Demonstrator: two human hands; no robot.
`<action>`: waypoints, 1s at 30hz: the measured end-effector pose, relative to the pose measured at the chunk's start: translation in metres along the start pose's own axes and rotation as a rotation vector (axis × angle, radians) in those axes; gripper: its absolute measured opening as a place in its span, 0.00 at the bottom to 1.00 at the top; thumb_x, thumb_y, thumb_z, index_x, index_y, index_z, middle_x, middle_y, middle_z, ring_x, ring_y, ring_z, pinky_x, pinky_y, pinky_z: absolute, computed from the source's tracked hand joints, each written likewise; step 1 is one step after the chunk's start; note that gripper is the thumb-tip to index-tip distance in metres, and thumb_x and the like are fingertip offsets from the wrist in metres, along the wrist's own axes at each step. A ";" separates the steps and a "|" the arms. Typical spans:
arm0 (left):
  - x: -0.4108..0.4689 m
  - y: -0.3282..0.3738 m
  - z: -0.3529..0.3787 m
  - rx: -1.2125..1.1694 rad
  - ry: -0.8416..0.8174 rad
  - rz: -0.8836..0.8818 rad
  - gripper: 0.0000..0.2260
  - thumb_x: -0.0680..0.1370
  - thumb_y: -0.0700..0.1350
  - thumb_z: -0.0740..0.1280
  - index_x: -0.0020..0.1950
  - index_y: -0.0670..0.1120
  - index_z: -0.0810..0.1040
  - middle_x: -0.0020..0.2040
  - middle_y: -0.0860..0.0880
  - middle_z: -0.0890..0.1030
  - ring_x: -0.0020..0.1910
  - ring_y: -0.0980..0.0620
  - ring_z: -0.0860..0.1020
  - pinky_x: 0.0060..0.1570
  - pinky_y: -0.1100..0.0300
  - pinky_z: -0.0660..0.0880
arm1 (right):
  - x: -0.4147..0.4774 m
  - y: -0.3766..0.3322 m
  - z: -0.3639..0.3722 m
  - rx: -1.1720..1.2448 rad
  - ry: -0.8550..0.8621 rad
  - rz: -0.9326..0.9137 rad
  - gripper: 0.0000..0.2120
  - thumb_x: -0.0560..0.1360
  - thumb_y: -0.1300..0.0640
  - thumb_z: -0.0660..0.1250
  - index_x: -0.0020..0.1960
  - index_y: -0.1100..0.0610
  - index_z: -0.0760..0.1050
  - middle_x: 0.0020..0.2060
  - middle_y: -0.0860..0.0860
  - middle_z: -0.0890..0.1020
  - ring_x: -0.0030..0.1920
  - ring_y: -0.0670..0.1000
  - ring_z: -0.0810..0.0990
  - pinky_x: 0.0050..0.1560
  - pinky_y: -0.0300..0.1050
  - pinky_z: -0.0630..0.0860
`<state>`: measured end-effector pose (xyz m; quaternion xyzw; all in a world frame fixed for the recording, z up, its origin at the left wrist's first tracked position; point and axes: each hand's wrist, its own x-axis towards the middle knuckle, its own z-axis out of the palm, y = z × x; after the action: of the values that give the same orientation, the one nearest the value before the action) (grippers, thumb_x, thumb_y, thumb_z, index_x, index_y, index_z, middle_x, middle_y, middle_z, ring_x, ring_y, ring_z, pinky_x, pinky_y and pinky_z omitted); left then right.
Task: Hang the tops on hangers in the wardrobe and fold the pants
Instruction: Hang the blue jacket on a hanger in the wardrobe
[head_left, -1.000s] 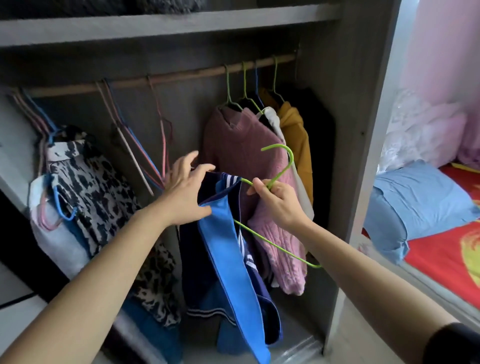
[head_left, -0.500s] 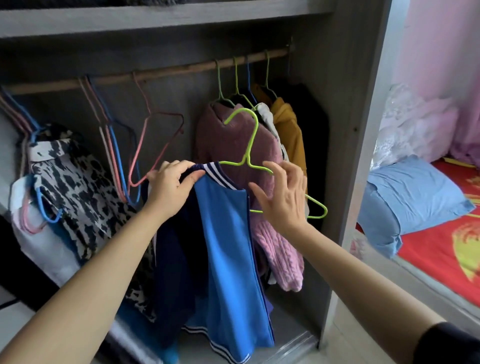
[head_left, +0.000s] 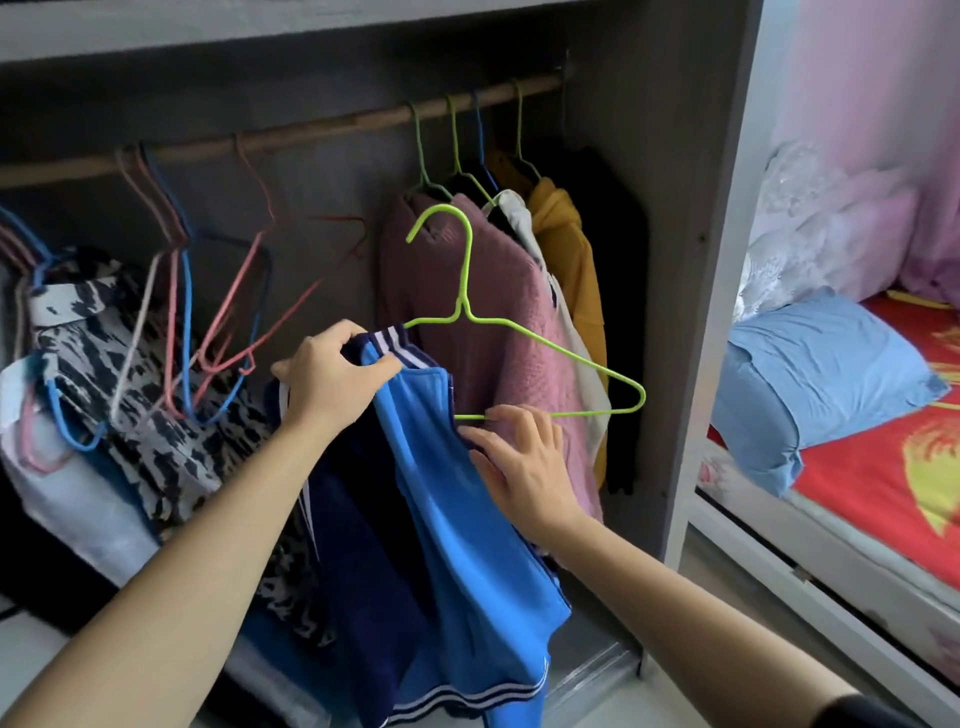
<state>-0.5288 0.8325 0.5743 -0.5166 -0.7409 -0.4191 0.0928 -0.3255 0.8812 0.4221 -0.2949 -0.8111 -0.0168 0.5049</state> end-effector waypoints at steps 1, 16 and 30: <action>0.000 0.001 0.001 -0.007 -0.011 0.003 0.13 0.64 0.61 0.68 0.37 0.53 0.73 0.31 0.57 0.78 0.37 0.61 0.74 0.55 0.49 0.65 | -0.003 0.002 -0.001 -0.006 0.011 -0.021 0.13 0.78 0.55 0.69 0.63 0.48 0.80 0.61 0.54 0.76 0.62 0.58 0.72 0.59 0.51 0.64; 0.008 0.012 -0.007 -0.259 -0.122 0.062 0.04 0.66 0.46 0.63 0.40 0.50 0.74 0.32 0.55 0.76 0.37 0.48 0.74 0.51 0.44 0.74 | 0.006 0.010 0.015 0.658 -0.440 0.667 0.22 0.76 0.61 0.71 0.68 0.60 0.72 0.58 0.57 0.79 0.57 0.54 0.78 0.58 0.43 0.76; -0.005 0.000 -0.013 -0.203 -0.120 0.033 0.06 0.69 0.42 0.65 0.43 0.51 0.74 0.35 0.55 0.77 0.40 0.49 0.75 0.56 0.38 0.73 | 0.011 0.040 0.002 0.255 -0.306 0.547 0.06 0.83 0.55 0.57 0.56 0.52 0.72 0.43 0.55 0.81 0.44 0.59 0.79 0.42 0.50 0.71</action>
<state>-0.5306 0.8200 0.5792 -0.5597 -0.6901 -0.4588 0.0025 -0.3104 0.9195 0.4195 -0.4350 -0.7639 0.2655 0.3959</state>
